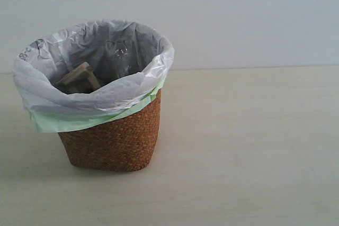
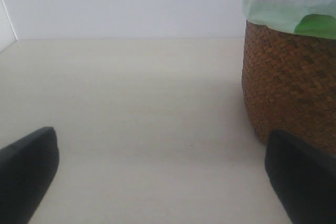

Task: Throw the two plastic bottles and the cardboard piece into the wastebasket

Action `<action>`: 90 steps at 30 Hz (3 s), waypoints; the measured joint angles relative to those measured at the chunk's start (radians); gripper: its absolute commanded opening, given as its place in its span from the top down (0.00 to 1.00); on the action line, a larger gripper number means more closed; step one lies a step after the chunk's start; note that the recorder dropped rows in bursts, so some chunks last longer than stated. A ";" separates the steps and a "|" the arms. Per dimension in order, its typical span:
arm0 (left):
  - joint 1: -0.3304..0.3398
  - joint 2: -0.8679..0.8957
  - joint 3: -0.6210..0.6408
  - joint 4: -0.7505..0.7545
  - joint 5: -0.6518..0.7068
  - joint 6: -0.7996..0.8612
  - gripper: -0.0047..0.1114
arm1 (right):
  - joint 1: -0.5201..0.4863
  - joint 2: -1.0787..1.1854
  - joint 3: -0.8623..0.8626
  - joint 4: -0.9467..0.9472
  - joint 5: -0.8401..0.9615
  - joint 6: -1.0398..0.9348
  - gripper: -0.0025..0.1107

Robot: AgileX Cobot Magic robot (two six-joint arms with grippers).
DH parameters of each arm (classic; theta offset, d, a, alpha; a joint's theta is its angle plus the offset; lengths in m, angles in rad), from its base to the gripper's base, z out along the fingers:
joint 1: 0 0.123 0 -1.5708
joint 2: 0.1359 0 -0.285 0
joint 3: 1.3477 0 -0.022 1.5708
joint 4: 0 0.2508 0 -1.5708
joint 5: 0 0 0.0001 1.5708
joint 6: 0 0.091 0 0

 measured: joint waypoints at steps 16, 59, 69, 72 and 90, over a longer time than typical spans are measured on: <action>0.000 0.000 0.000 0.000 0.000 0.000 0.03 | 0.000 -0.045 0.001 0.002 0.004 0.002 0.98; 0.000 0.000 0.000 0.000 0.000 0.000 0.03 | -0.437 -0.334 0.847 0.000 -0.658 0.002 0.98; 0.000 0.000 0.000 0.000 0.000 0.000 0.03 | -0.437 -0.334 0.915 0.000 -0.545 0.002 0.98; 0.000 0.000 0.000 0.000 0.000 0.000 0.03 | -0.437 -0.334 0.918 0.000 -0.536 0.002 0.98; 0.000 0.000 0.000 0.000 0.000 0.000 0.03 | -0.437 -0.334 0.918 -0.002 -0.403 0.002 0.98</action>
